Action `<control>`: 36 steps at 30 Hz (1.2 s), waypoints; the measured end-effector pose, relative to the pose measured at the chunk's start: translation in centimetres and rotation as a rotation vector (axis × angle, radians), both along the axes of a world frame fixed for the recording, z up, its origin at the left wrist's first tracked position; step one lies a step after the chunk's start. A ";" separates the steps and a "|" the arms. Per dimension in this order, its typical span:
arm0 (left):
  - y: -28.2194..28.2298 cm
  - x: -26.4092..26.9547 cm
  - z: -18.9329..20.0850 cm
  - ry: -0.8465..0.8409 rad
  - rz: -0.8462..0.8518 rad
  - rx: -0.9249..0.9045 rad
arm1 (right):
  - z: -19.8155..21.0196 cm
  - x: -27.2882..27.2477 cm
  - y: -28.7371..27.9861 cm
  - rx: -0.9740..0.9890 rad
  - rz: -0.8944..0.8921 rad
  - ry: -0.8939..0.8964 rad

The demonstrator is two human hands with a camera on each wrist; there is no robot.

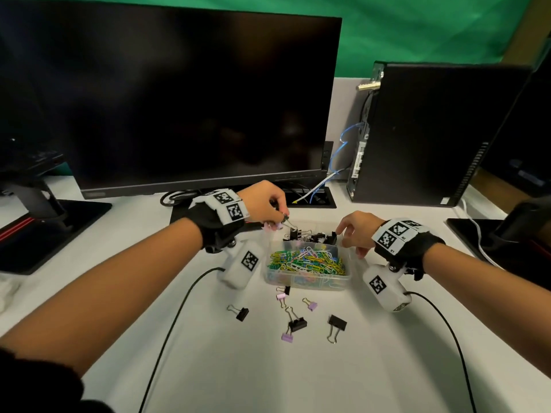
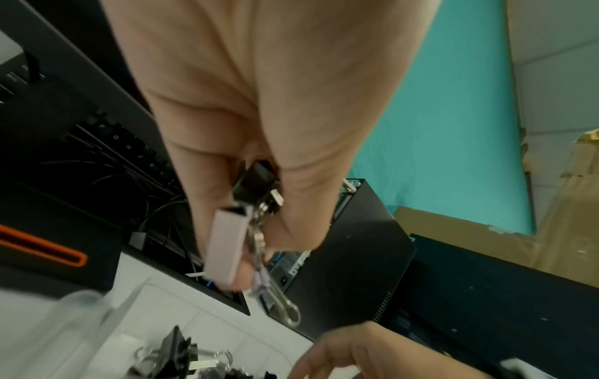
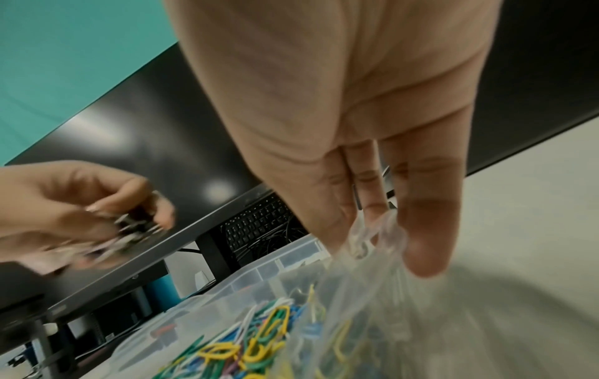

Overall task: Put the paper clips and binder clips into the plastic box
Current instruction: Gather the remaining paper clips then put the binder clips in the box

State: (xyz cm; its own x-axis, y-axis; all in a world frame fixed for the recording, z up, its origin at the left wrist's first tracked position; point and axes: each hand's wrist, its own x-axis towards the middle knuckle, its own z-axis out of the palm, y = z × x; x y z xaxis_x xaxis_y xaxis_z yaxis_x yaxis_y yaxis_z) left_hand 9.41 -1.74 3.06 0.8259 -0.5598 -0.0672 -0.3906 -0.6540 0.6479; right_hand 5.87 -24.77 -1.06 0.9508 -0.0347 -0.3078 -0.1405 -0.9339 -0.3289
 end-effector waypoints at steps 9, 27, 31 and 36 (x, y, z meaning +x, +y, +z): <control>-3.3 3.9 -4.2 -0.075 0.027 0.123 | -0.3 0.4 -0.4 0.030 0.014 0.009; 0.6 -2.7 -0.2 -0.255 -0.118 0.356 | 2.3 -7.5 0.5 -0.117 0.432 -0.162; 3.2 -6.9 -0.2 -0.085 -0.270 0.601 | 0.4 -10.4 2.2 -0.097 0.530 -0.012; 4.8 -9.3 -3.5 0.081 -0.188 0.743 | -2.0 -11.4 3.4 -0.131 0.507 0.080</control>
